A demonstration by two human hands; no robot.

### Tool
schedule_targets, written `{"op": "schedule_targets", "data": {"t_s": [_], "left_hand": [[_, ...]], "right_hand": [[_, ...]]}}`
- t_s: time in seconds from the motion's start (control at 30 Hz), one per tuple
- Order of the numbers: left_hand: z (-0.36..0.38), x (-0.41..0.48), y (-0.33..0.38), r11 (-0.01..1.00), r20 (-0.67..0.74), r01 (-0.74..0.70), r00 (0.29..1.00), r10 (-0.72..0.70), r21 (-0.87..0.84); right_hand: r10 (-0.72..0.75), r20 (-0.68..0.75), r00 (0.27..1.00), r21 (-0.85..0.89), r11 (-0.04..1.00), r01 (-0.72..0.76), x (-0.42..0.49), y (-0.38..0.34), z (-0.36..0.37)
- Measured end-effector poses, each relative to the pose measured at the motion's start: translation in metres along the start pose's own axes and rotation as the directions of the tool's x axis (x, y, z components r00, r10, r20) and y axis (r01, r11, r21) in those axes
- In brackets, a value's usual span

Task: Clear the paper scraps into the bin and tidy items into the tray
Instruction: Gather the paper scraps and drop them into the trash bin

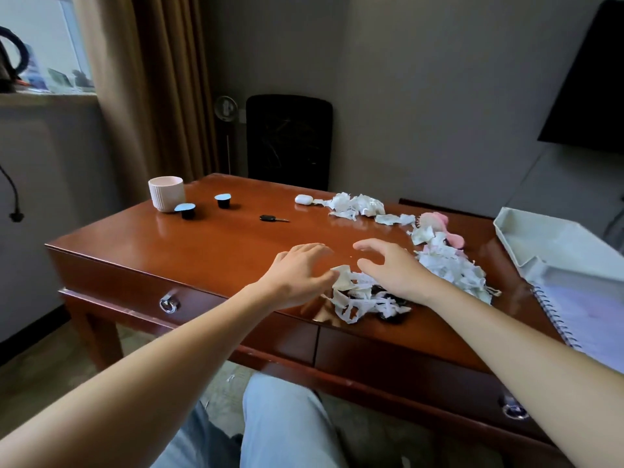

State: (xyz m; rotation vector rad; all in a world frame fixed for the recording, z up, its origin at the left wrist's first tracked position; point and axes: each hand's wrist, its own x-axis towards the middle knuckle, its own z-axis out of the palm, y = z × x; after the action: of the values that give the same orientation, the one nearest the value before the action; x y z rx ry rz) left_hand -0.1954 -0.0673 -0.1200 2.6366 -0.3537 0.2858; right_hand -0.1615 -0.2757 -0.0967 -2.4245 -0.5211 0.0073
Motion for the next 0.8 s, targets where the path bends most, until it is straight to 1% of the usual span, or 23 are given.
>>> {"op": "schedule_targets", "data": {"t_s": [0.17,0.33,0.4,0.5,0.53,0.6,0.67,0.7,0.77,0.8], "left_hand": [[0.027,0.009,0.028,0.998,0.083,-0.041,0.995,0.046,-0.054],[0.049,0.016,0.043,0.998,0.137,-0.056,0.989,0.061,-0.040],[0.055,0.020,0.045,0.998,0.148,-0.054,0.987,0.057,-0.020],[0.062,0.024,0.045,0.998,0.164,-0.061,0.985,0.060,0.004],[0.064,0.025,0.046,0.998,0.169,-0.065,0.984,0.062,0.011],[0.067,0.027,0.047,0.998,0.165,-0.063,0.985,0.057,0.028],[0.070,0.029,0.047,0.997,0.140,-0.058,0.989,0.050,0.051],[0.071,0.030,0.047,0.996,0.122,-0.057,0.991,0.049,0.063],[0.074,0.032,0.046,0.996,0.097,-0.055,0.994,0.048,0.070],[0.075,0.033,0.045,0.996,0.091,-0.054,0.995,0.048,0.064]], "right_hand": [[0.038,-0.051,0.998,-0.014,0.999,-0.039,-0.012,0.031,-0.013],[0.084,-0.141,0.986,-0.069,0.993,-0.095,-0.019,0.060,-0.026],[0.078,-0.176,0.981,-0.130,0.986,-0.101,-0.020,0.068,-0.031],[0.051,-0.250,0.967,-0.274,0.954,-0.121,-0.020,0.079,-0.039],[0.057,-0.256,0.965,-0.314,0.939,-0.139,-0.020,0.083,-0.040],[0.125,-0.228,0.966,-0.347,0.916,-0.200,-0.020,0.092,-0.042],[0.213,-0.193,0.958,-0.311,0.913,-0.266,-0.020,0.099,-0.041],[0.247,-0.173,0.953,-0.255,0.924,-0.286,-0.020,0.102,-0.041],[0.280,-0.144,0.949,-0.137,0.944,-0.299,-0.018,0.106,-0.040],[0.282,-0.145,0.948,-0.114,0.947,-0.299,-0.017,0.107,-0.039]]}}
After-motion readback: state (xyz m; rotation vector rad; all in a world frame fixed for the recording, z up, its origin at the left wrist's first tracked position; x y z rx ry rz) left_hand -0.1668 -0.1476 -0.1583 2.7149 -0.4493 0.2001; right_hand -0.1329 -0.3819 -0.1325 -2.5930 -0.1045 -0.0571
